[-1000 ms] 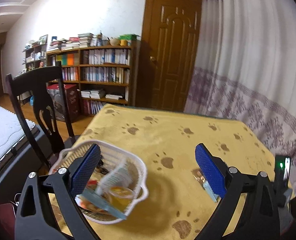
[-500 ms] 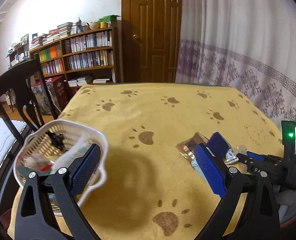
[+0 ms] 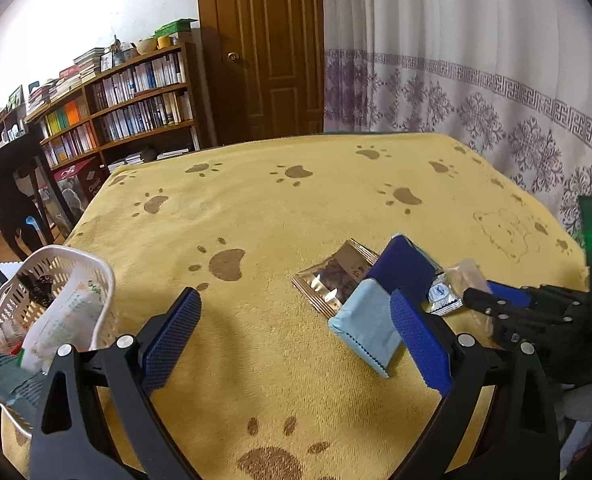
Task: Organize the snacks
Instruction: 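Grasp the blue-and-grey bag with the left gripper while the right holds the clear packet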
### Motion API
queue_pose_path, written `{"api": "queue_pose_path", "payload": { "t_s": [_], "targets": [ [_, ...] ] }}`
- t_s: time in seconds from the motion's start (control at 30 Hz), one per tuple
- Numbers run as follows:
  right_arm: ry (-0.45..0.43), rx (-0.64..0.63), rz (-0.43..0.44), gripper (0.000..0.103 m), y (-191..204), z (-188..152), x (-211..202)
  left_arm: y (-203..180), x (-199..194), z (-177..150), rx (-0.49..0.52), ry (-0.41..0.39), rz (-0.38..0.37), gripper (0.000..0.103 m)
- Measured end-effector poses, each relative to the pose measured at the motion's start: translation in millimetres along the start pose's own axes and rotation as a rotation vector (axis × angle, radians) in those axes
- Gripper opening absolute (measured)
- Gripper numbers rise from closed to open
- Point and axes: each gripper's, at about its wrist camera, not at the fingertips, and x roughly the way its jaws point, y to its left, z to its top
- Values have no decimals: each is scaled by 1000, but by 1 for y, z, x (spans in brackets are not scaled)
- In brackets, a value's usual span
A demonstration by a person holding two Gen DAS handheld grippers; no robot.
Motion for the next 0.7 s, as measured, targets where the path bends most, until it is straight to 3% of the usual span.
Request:
{"api": "queue_pose_path", "payload": {
  "t_s": [0.17, 0.53, 0.7],
  "targets": [
    [-30, 37, 3, 27, -6, 3, -8, -7, 14, 1, 27, 20, 2, 97],
    [-23, 82, -28, 28, -16, 4, -3, -56, 56, -9, 243, 103, -50, 97],
    [-25, 89, -20, 28, -17, 4, -4, -69, 68, -11, 279, 125, -62, 96]
  ]
}}
